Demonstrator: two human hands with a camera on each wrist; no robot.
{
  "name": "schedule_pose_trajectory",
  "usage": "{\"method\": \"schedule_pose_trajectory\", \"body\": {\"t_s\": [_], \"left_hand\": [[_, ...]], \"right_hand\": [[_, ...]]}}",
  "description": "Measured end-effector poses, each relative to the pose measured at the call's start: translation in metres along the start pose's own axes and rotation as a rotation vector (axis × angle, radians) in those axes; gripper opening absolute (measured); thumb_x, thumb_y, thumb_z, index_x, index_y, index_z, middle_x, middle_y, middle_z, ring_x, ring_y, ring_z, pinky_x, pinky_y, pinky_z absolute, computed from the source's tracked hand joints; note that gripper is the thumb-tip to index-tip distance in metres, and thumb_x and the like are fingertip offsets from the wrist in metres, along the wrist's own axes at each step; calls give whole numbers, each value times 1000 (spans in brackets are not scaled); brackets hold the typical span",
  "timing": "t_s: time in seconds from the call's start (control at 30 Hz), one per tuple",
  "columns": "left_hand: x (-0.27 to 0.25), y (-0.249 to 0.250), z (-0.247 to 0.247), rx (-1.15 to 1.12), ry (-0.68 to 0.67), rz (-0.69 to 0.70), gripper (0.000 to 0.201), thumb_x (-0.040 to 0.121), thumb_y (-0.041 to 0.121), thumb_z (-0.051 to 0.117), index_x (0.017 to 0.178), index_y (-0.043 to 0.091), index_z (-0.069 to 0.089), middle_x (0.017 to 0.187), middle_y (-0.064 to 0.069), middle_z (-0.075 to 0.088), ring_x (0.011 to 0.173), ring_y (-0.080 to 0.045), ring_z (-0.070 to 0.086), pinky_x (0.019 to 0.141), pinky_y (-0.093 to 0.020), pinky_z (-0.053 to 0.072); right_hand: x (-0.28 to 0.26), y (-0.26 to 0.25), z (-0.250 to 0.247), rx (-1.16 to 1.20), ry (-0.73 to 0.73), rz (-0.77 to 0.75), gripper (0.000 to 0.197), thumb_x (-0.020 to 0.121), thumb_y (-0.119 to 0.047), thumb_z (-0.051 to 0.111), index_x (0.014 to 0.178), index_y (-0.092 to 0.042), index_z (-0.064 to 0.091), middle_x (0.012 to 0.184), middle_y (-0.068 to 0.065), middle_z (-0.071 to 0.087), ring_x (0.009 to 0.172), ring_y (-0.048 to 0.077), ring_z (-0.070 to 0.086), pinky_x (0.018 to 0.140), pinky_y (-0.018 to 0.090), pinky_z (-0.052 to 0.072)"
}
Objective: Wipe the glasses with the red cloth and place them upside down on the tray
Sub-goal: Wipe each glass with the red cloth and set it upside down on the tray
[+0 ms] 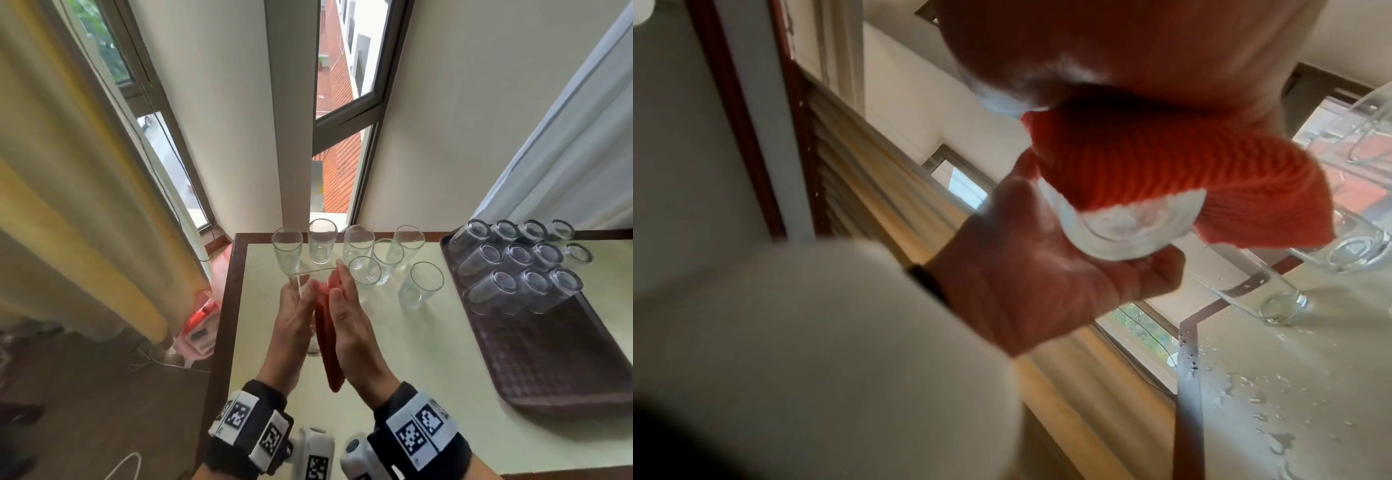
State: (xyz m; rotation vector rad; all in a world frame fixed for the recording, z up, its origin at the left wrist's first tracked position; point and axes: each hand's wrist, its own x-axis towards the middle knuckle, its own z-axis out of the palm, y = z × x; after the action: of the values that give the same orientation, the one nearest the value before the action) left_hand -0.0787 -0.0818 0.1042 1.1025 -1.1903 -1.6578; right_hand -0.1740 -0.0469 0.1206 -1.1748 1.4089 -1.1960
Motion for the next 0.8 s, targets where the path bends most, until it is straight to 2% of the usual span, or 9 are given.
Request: {"method": "schedule_pose_trajectory", "body": {"t_s": [0.03, 0.1, 0.2, 0.27, 0.37, 0.5, 0.6, 0.7, 0.8], "left_hand": [[-3, 0, -1, -12, -1, 3, 47, 92, 64, 47, 126, 32, 49, 126, 5, 63, 109, -7, 65, 88, -30, 50], [-10, 1, -2, -22, -17, 8, 42, 92, 60, 45, 122, 31, 53, 122, 4, 66, 105, -5, 67, 82, -23, 53], [-20, 3, 1, 17, -66, 24, 47, 93, 61, 44, 119, 24, 59, 109, 3, 70, 96, -9, 69, 76, -22, 57], [-26, 6, 4, 37, -105, 41, 45, 98, 52, 43, 116, 14, 59, 90, 2, 67, 76, -6, 65, 67, -15, 53], [-32, 11, 12, 49, -120, 70, 42, 91, 45, 41, 115, 14, 55, 83, 2, 62, 65, 1, 61, 59, -11, 49], [-27, 18, 22, 57, 37, 68, 61, 91, 53, 41, 143, 21, 36, 116, 3, 62, 91, 0, 68, 69, -17, 55], [-25, 23, 33, 73, 108, 77, 55, 90, 57, 38, 135, 27, 43, 119, 6, 61, 106, -8, 66, 78, -22, 55], [-26, 25, 51, 95, 76, 64, 46, 90, 58, 39, 129, 34, 45, 118, 7, 64, 100, -5, 68, 75, -20, 55], [-28, 23, 71, 98, 36, 33, 58, 89, 65, 52, 135, 34, 36, 115, 8, 65, 96, 0, 69, 76, -21, 55]], "right_hand": [[-5, 1, 3, -40, 9, -21, 71, 89, -71, 30, 153, -49, 7, 162, -12, 23, 145, 3, 30, 115, 32, 38], [-11, 2, 6, -56, 52, -35, 64, 93, -62, 33, 152, -52, 9, 156, -4, 38, 139, 10, 43, 109, 34, 46], [-12, -6, 4, -13, 163, -30, 60, 97, -56, 33, 153, -39, 18, 110, -23, 70, 106, -1, 65, 90, 32, 57], [-5, -13, -3, 26, 242, -12, 64, 95, -54, 33, 153, -29, 26, 89, -28, 68, 91, -6, 66, 91, 35, 56], [3, -20, -9, 45, 307, 18, 57, 98, -52, 33, 150, -28, 33, 95, -18, 62, 93, 0, 63, 101, 43, 50], [-5, -17, -9, -30, 160, 11, 77, 91, -70, 36, 156, -34, 14, 136, 6, 57, 123, 20, 56, 103, 45, 50], [-17, -7, -17, -78, 85, -25, 92, 80, -82, 35, 156, -39, 5, 149, 0, 45, 134, 17, 47, 108, 44, 45], [-10, -5, -38, 17, 114, -34, 85, 80, -81, 38, 153, -43, 14, 122, -2, 61, 111, 20, 61, 94, 45, 53], [7, -6, -58, 186, 182, 36, 93, 66, -94, 43, 141, -39, 37, 94, 0, 67, 91, 27, 65, 83, 50, 53]]}}
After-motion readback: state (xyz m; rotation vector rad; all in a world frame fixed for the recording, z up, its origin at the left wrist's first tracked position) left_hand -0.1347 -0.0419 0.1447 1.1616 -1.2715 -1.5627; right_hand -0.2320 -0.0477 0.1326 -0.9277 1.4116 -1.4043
